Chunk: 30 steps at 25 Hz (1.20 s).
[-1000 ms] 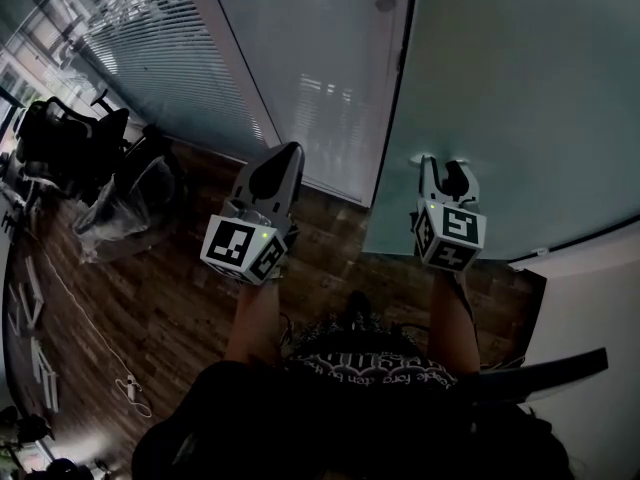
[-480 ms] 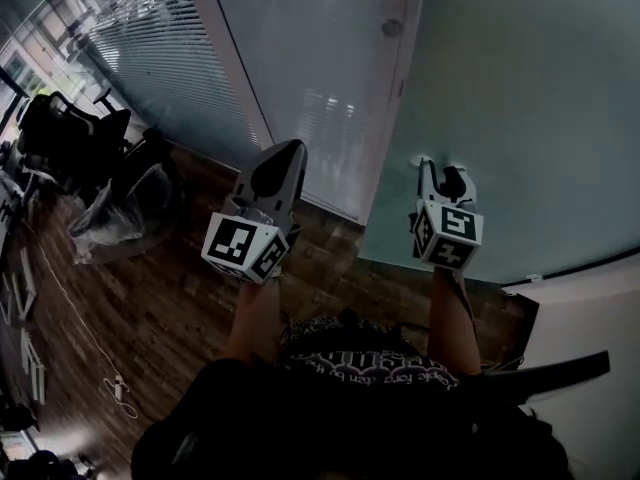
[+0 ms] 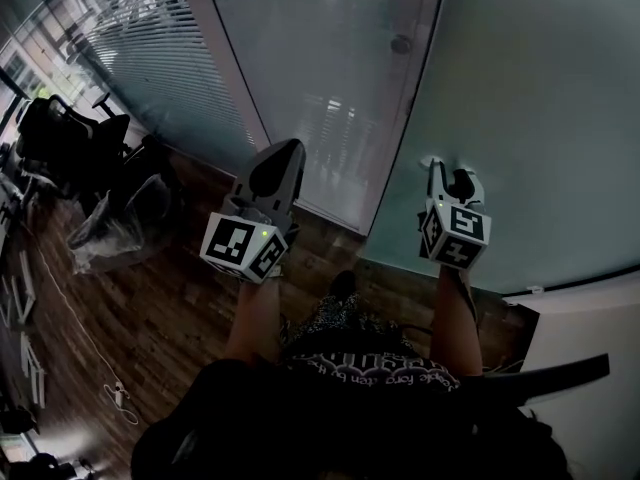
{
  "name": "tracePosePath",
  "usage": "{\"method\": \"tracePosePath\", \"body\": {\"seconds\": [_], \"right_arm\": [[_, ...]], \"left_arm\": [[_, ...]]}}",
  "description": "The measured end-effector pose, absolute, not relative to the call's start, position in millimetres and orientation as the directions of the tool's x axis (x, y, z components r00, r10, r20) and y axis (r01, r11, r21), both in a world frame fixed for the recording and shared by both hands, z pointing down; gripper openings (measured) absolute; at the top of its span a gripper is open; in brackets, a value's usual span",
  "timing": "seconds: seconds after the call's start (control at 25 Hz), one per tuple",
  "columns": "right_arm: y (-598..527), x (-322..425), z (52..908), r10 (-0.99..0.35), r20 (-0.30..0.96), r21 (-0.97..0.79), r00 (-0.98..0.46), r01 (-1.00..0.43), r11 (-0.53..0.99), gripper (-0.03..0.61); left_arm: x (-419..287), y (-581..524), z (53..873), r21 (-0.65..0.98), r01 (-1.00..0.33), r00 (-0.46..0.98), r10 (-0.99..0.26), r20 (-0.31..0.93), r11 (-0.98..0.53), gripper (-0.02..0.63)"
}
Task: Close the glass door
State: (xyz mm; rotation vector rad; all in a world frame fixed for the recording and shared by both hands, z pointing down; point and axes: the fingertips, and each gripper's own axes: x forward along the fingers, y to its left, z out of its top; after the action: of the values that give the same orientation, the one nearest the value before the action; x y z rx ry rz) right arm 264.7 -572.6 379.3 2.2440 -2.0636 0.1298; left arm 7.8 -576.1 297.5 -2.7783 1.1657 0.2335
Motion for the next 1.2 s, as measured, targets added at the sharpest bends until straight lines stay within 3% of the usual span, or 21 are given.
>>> {"method": "tracePosePath", "body": {"seconds": [1.2], "right_arm": [[-661.8, 315.2, 374.4, -0.974, 0.116, 0.005, 0.197, -0.98, -0.198, 0.124]], "left_arm": [[68.9, -693.8, 292.5, -0.054, -0.624, 0.774, -0.607, -0.18, -0.779, 0.002]]}}
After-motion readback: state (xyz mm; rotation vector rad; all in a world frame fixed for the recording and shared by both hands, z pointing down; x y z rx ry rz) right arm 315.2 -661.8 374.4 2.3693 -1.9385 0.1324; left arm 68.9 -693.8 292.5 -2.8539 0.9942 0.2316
